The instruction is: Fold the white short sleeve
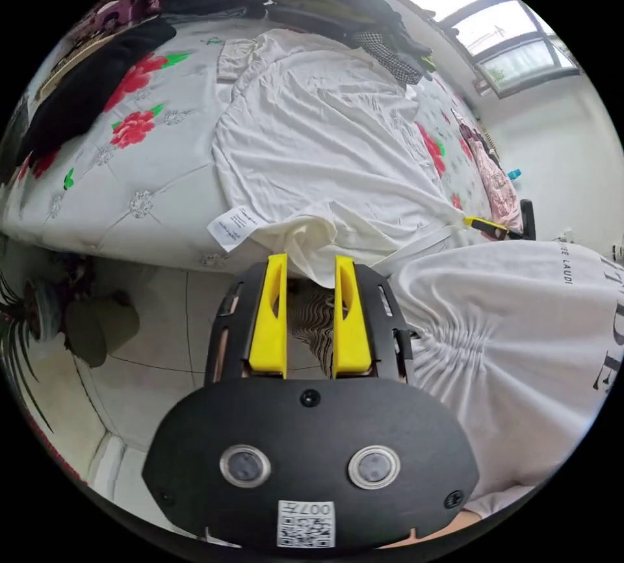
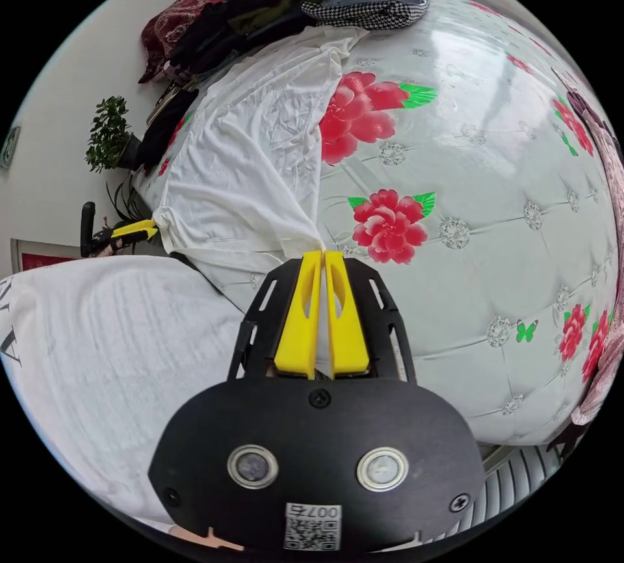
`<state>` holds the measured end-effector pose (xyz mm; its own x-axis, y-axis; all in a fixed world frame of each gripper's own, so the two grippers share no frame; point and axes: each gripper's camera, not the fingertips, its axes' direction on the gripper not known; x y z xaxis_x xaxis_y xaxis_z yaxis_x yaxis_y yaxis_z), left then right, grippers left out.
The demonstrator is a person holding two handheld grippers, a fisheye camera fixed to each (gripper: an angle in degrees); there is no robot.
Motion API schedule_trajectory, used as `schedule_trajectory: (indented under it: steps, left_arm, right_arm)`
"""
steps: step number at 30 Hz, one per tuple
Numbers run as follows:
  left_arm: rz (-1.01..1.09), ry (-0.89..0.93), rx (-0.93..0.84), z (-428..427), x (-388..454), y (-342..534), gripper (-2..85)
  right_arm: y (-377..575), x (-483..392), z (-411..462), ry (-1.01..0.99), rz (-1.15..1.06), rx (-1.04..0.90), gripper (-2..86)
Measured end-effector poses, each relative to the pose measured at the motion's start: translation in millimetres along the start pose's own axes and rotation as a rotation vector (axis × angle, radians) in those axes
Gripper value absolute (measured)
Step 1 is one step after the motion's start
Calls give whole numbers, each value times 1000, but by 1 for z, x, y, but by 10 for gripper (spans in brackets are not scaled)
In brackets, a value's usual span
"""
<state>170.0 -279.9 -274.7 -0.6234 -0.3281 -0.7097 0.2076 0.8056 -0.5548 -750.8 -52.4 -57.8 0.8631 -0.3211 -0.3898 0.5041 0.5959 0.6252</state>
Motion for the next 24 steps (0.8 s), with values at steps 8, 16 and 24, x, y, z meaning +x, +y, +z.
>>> schedule_trajectory:
  steps: [8,16,24]
  left_arm:
    - [21,-203,-62,4,18,-11,-1]
    - [-363,166,83,-37,-62,92,8]
    - [-212,107,28,-9,-38,68,107]
  right_arm:
    - [-3,0,-26,21,-40,37,-2]
    - [9,11,-23,-1,0,13,-2]
    - [-3,3,-16,4,-35,-31,-3]
